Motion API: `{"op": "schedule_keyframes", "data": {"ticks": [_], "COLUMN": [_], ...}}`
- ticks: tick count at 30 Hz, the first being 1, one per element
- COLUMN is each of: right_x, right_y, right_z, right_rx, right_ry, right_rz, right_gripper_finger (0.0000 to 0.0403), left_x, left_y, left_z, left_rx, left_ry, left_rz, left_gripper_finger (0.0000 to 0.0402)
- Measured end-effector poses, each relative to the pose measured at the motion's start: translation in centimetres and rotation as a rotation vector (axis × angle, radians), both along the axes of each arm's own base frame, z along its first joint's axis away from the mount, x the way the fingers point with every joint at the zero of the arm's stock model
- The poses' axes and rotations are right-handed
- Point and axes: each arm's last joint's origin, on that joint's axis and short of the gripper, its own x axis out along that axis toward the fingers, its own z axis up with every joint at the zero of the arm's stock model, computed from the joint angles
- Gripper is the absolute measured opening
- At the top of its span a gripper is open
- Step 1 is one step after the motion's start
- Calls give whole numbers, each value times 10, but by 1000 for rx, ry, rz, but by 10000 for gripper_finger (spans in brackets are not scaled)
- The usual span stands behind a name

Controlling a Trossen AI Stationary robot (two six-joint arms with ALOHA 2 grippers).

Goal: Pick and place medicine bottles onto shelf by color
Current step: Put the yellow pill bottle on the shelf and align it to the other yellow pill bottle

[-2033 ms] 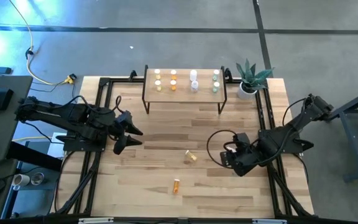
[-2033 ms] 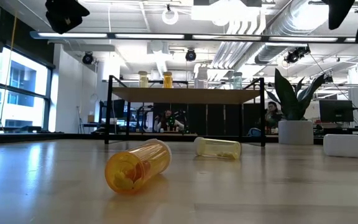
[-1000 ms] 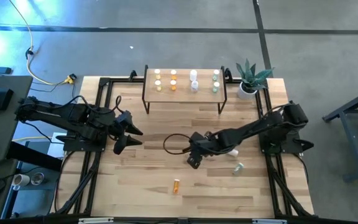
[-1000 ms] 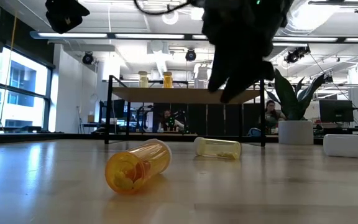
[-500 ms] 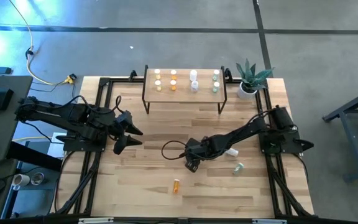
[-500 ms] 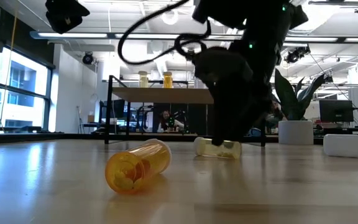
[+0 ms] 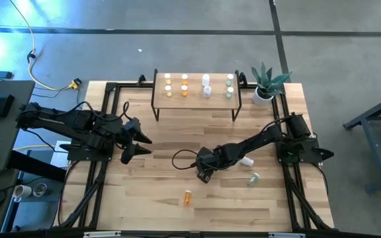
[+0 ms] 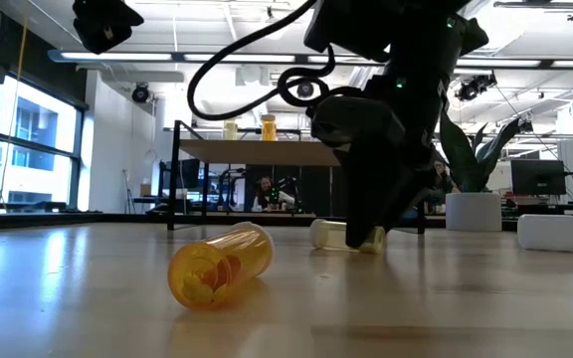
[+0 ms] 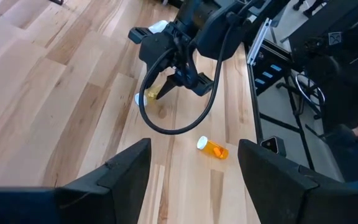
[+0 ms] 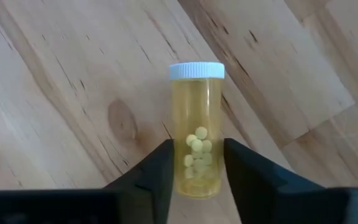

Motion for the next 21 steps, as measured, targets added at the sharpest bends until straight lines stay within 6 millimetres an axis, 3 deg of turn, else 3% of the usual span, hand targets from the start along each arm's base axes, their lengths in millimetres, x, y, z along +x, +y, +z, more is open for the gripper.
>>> {"op": "schedule_keyframes", "data": {"ticks": [6,12,21], "right_x": [0,1,8], "right_y": [1,1,3], "right_z": [0,6,45], "right_rx": [10,34,68], "right_ry": [-1,-25,-262], "right_rz": [-5,8,29], "right_gripper_finger": [83,83,87], "left_x": [0,-8,-27], "left_y": [0,1,2], "left_z": [0,5,17], "left_rx": [0,-2,-6], "left_ry": [-1,-37,-131], "left_rz": [-1,-1,5], "left_gripper_finger": [229,229,229]}}
